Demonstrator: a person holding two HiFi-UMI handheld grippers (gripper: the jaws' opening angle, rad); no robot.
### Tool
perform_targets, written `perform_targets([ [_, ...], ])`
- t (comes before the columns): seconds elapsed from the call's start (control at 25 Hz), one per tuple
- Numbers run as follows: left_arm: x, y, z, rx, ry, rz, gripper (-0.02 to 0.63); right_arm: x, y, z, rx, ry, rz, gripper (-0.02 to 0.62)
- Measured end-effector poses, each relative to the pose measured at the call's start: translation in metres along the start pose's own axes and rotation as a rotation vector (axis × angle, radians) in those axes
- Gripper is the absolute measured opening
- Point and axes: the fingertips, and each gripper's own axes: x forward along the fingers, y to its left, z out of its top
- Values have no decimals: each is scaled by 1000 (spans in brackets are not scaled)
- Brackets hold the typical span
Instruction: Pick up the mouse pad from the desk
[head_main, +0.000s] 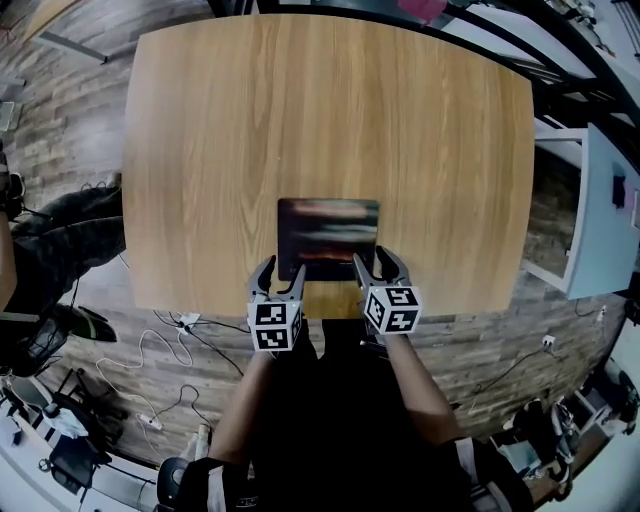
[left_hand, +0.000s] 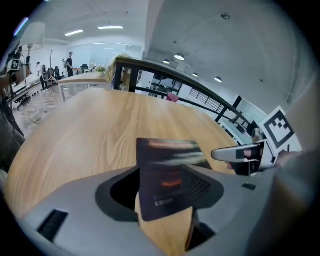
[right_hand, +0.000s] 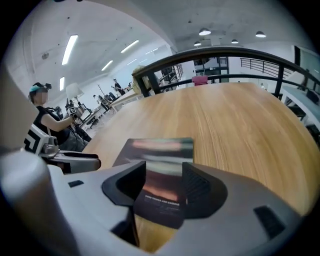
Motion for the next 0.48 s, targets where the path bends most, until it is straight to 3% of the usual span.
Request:
perform_targets([
  [0.24,24,17,-26,-58,97,33,259,20,-14,-19,22,81,-52,224],
  [0.48,33,14,-31,-21,149,31,262,28,-21,-35,12,150,-79,229],
])
